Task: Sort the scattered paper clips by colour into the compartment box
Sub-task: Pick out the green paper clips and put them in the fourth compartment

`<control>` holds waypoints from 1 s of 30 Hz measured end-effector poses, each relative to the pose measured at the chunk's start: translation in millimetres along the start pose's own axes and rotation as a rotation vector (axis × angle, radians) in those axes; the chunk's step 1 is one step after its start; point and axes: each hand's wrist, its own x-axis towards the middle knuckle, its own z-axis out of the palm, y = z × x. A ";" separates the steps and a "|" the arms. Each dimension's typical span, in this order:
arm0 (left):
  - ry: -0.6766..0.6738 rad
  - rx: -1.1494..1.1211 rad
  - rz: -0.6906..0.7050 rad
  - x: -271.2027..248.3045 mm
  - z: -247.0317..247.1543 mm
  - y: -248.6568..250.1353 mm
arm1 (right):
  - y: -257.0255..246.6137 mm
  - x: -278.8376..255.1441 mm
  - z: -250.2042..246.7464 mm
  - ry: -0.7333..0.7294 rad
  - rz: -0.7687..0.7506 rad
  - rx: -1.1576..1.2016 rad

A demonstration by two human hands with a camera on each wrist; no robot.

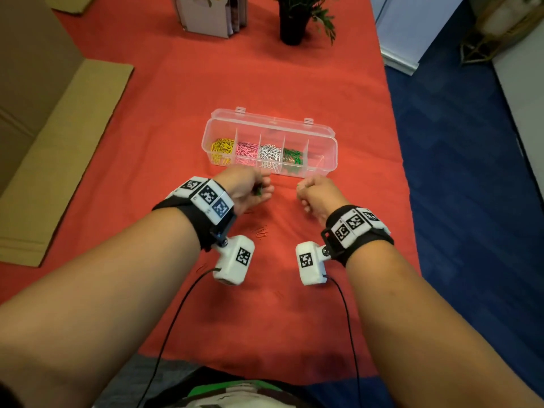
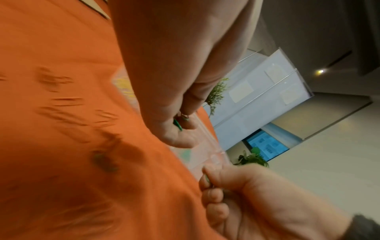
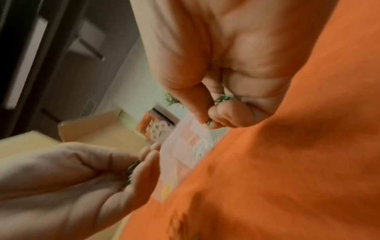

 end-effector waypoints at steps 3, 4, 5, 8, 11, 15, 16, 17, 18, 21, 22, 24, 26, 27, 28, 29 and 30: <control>-0.057 -0.060 0.042 4.0 21.6 24.2 | -5.7 -4.9 -14.8 0.004 0.007 0.163; -0.072 -0.074 0.047 6.1 28.0 32.4 | -8.6 -6.0 -20.3 0.003 0.008 0.211; -0.073 -0.079 0.051 7.1 34.7 39.7 | -11.5 -7.2 -26.3 0.003 0.009 0.275; -0.025 -0.067 0.100 16.0 46.9 54.6 | -20.0 -13.0 -41.9 -0.001 0.049 0.487; 0.021 -0.027 0.107 25.7 52.7 60.9 | -23.1 -12.8 -50.6 -0.007 0.050 0.474; 0.054 -0.005 0.125 29.4 51.8 61.5 | -28.6 0.6 -46.5 0.083 -0.027 0.122; 0.049 -0.005 0.148 26.9 49.4 60.5 | -32.4 3.9 -44.3 0.112 -0.044 0.048; 0.053 0.000 0.175 24.6 46.6 58.8 | -36.5 7.7 -42.0 0.133 -0.058 -0.008; 0.066 0.003 0.191 24.1 42.8 57.0 | -41.1 10.5 -39.4 0.147 -0.083 -0.050; 0.134 0.045 0.205 21.6 26.3 49.5 | -53.2 18.6 -29.2 0.136 -0.167 -0.156; 0.149 0.073 0.218 20.1 18.3 44.3 | -57.1 20.1 -25.9 0.118 -0.185 -0.212; 0.182 0.147 0.254 17.1 -0.3 30.6 | -66.8 20.2 -20.4 0.078 -0.206 -0.349; 0.251 0.216 0.285 9.6 -21.5 12.9 | -76.5 18.9 -17.2 0.038 -0.227 -0.446; 0.297 0.245 0.299 6.6 -32.9 4.1 | -80.3 17.4 -16.1 0.045 -0.241 -0.475; 0.346 0.276 0.303 4.3 -44.4 -3.7 | -83.3 14.2 -15.4 0.067 -0.255 -0.500; 0.393 0.311 0.299 2.8 -57.4 -11.2 | -84.4 10.7 -14.2 0.094 -0.262 -0.505; 0.435 0.338 0.288 1.7 -69.2 -18.0 | -84.2 6.6 -12.8 0.115 -0.273 -0.490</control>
